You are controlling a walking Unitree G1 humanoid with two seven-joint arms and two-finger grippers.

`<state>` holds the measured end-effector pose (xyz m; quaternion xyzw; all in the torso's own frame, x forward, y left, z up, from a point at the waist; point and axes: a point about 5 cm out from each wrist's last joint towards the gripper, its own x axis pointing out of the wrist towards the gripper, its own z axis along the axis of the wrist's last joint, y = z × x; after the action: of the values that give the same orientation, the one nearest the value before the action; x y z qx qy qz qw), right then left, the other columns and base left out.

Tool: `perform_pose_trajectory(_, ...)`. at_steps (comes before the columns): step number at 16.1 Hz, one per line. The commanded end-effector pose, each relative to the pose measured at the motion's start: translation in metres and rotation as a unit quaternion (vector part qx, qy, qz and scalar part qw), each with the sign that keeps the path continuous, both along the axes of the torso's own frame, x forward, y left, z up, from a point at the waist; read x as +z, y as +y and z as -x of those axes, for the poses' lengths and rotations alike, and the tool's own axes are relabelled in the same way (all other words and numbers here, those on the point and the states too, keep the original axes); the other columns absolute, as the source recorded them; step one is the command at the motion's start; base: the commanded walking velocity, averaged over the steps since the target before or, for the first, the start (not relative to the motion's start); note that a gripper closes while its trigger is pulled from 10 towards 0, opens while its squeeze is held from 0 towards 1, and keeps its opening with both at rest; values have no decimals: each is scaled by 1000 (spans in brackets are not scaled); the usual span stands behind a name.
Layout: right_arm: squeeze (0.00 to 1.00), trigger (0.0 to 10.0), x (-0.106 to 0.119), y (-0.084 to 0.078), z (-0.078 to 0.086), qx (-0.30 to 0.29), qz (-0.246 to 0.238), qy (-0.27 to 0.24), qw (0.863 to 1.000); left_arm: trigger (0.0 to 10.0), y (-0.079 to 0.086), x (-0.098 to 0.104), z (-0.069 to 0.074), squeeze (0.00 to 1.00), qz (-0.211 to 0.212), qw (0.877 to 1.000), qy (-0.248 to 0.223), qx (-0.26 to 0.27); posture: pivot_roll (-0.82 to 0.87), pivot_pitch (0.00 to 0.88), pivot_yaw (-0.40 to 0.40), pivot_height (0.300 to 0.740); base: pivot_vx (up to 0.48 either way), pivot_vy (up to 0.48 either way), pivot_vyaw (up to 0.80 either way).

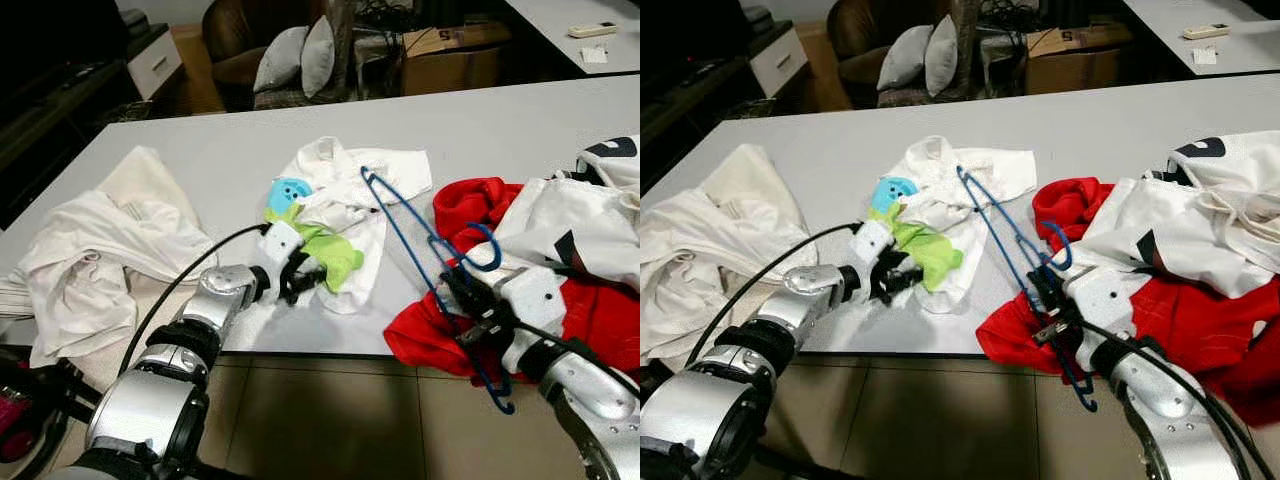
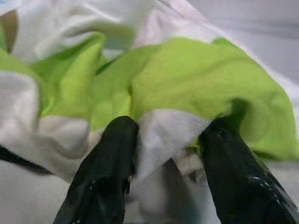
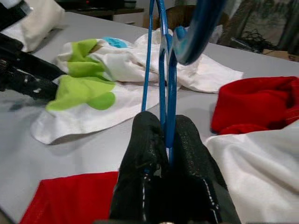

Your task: Hang hanger

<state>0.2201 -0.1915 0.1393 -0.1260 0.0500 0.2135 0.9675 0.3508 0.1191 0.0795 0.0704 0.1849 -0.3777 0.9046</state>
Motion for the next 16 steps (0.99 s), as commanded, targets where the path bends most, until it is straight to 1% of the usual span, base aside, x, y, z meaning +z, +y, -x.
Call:
perform_pose_trajectory(1, 0, 10000, 0, -1, -3, -9, 1, -4, 1000, 0, 6, 5, -4, 0, 13, 1000, 1, 21, -104, 0, 174, 740, 0, 0, 0)
perform_pose_trajectory(5, 0, 10000, 3, -4, -7, -16, 3, -13, 1000, 0, 12, 7, -8, 0, 45, 996, 5, 72, -100, 0, 161, 740, 0, 0, 0)
perform_pose_trajectory(8, 0, 10000, 7, -6, -10, -20, 5, -26, 999, 0, 18, 25, -19, 0, 109, 986, -13, 127, -104, 0, 158, 740, 0, 0, 0)
perform_pose_trajectory(10, 0, 10000, 10, -9, -12, -37, 2, -40, 999, 0, 21, 45, -30, 0, 161, 973, -26, 161, -108, 0, 159, 740, 0, 0, 0)
perform_pose_trajectory(11, 0, 10000, 13, -12, -12, -47, -5, -50, 998, 0, 21, 63, -38, 0, 202, 963, -38, 176, -110, 0, 161, 740, 0, 0, 0)
perform_pose_trajectory(12, 0, 10000, 15, -12, -11, -49, -15, -55, 997, 0, 20, 81, -45, 0, 231, 955, -48, 177, -110, 0, 162, 740, 0, 0, 0)
perform_pose_trajectory(13, 0, 10000, 16, -12, -10, -44, -19, -58, 997, 0, 18, 105, -53, 0, 264, 946, -61, 177, -112, 0, 164, 740, 0, 0, 0)
perform_pose_trajectory(14, 0, 10000, 17, -11, -7, -32, -18, -59, 998, 0, 17, 134, -61, 0, 314, 928, -71, 186, -116, 0, 169, 740, 0, 0, 0)
perform_pose_trajectory(15, 0, 10000, 17, -11, -6, -25, -17, -61, 998, 0, 16, 157, -66, 0, 356, 912, -79, 190, -118, 0, 174, 740, 0, 0, 0)
perform_pose_trajectory(16, 0, 10000, 17, -11, -5, -24, -19, -62, 998, 0, 17, 172, -69, 0, 378, 901, -86, 192, -118, 0, 176, 740, 0, 0, 0)
